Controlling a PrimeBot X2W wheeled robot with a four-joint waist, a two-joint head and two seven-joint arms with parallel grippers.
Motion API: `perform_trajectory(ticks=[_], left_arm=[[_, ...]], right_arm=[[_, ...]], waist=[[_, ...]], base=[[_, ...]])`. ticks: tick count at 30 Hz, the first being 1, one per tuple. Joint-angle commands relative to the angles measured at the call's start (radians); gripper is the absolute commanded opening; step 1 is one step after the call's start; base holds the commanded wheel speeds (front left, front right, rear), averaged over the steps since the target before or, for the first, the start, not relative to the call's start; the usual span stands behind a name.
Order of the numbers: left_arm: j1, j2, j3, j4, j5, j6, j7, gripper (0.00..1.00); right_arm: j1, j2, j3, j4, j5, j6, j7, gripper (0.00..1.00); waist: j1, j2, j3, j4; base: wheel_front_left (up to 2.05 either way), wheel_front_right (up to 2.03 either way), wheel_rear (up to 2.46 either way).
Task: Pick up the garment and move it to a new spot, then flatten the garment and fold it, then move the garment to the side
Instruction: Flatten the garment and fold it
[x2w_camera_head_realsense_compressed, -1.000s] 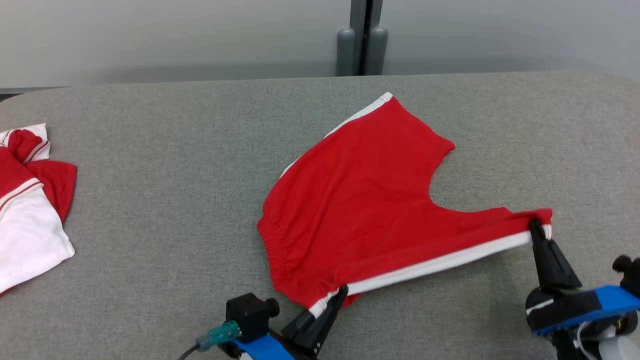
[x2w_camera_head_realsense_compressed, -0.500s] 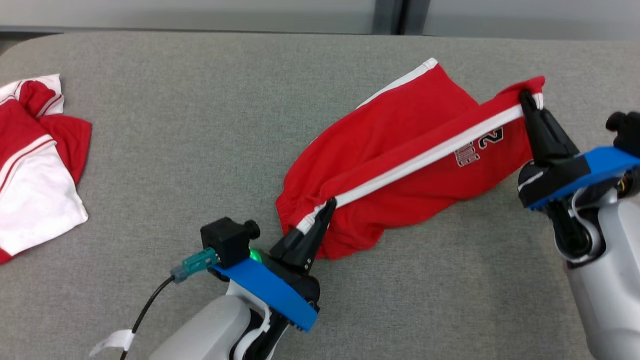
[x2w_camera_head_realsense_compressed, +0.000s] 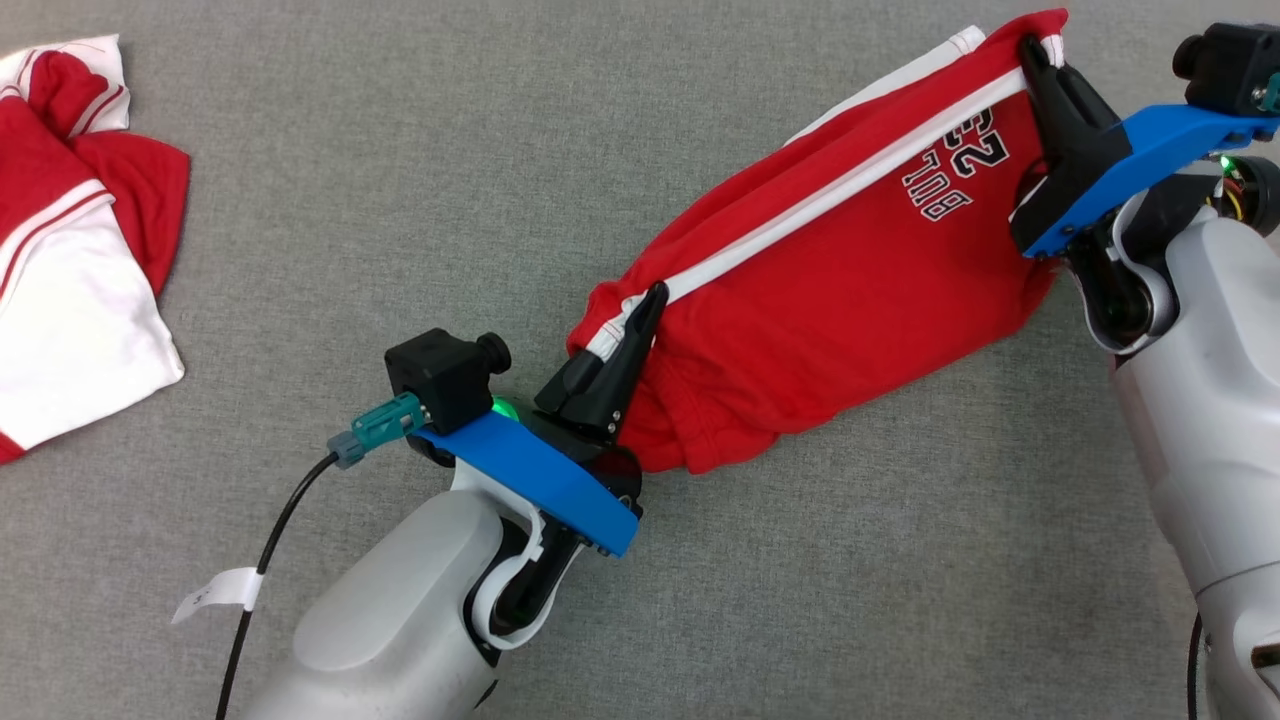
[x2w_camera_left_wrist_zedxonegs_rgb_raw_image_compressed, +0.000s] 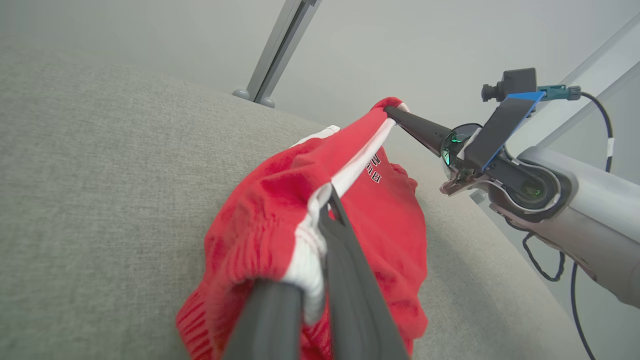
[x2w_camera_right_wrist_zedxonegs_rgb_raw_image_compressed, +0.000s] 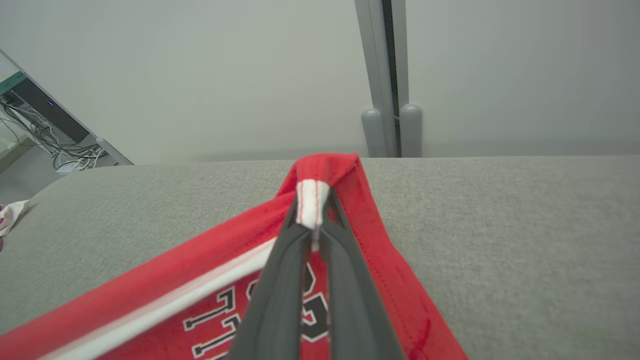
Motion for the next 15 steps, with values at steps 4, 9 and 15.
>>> perform_trajectory(ticks=[4, 9, 15], left_arm=[[-0.029, -0.013, 0.025, 0.035, 0.029, -0.001, -0.005, 1.00], [0.001, -0.040, 0.039, 0.054, 0.087, -0.001, -0.005, 1.00], [0.056, -0.047, 0.081, 0.064, 0.158, -0.001, -0.005, 1.00]], right_arm=[[-0.073, 0.008, 0.010, 0.111, -0.008, -0.001, -0.035, 1.00], [-0.056, -0.001, 0.040, 0.173, 0.018, -0.001, -0.079, 1.00], [-0.004, -0.040, 0.083, 0.189, 0.058, -0.001, -0.117, 1.00]], waist=[[-0.0002, -0.0003, 0.017, 0.011], [-0.0002, -0.0003, -0.007, 0.013], [-0.0002, -0.0003, -0.044, 0.007]], base=[[0.00, 0.00, 0.00], [0.00, 0.00, 0.00], [0.00, 0.00, 0.00]])
